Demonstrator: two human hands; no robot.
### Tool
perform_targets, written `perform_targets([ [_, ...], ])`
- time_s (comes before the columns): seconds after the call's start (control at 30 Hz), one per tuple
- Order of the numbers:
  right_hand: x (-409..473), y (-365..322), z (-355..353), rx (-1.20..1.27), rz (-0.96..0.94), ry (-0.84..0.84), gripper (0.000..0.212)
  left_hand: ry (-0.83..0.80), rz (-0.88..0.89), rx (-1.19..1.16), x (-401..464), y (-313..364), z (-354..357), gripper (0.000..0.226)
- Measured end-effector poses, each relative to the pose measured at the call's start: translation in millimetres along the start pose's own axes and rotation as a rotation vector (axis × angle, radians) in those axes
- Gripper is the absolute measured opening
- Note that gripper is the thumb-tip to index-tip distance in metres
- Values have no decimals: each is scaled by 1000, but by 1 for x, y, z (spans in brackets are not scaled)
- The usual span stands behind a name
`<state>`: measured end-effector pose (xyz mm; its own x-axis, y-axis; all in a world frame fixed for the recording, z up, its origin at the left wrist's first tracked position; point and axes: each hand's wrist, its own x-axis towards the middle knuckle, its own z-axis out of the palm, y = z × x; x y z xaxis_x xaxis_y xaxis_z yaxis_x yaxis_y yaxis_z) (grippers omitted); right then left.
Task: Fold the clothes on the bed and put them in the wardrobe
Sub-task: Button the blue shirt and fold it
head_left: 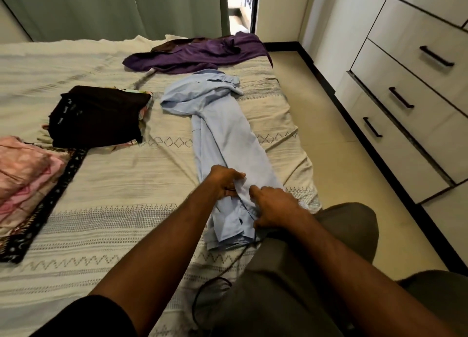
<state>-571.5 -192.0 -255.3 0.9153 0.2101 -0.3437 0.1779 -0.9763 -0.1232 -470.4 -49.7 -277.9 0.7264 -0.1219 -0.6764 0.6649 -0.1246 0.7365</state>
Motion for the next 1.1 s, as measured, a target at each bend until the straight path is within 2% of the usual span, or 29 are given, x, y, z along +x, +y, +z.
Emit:
perform_targets([
  [0.1, 0, -1, -1, 138, -4, -12, 42, 14, 24, 18, -8, -2, 6, 29],
  [0.23, -5, -10, -29, 352, -52, 136, 25, 16, 96, 35, -21, 3, -12, 13],
  [0.27, -5, -15, -35, 392, -82, 105, 27, 9, 93, 92, -24, 2, -19, 9],
  [0.37, -3, -29, -50, 522, -135, -263, 36, -58, 2, 331, -33, -7, -37, 6],
  [0.4, 2, -30, -53, 515, -133, -316, 35, -84, -32, 376, -33, -8, -43, 9],
  [0.43, 11, -28, -58, 492, -137, -294, 32, -96, -47, 408, -32, -6, -50, 15],
  [0.5, 31, -16, -64, 432, -136, -147, 28, -68, -23, 466, -25, 3, -61, 29],
  [0.6, 62, 8, -66, 341, -106, 4, 27, 85, 136, 588, -8, 26, -80, 40],
  [0.7, 107, 29, -69, 327, -70, 56, 34, 278, 341, 818, 28, 66, -96, 37],
  [0.77, 140, 39, -72, 305, -61, 83, 36, 402, 447, 888, 58, 99, -103, 30],
  [0.87, 185, 52, -74, 334, -31, 127, 29, 466, 583, 871, 102, 143, -112, 24],
  [0.93, 214, 60, -83, 392, -9, 193, 19, 549, 654, 874, 129, 164, -120, 29],
  [1.03, 252, 76, -100, 420, 4, 278, 13, 734, 734, 914, 159, 163, -128, 42],
  [1.1, 280, 87, -111, 378, 2, 324, 13, 740, 825, 959, 175, 148, -132, 48],
])
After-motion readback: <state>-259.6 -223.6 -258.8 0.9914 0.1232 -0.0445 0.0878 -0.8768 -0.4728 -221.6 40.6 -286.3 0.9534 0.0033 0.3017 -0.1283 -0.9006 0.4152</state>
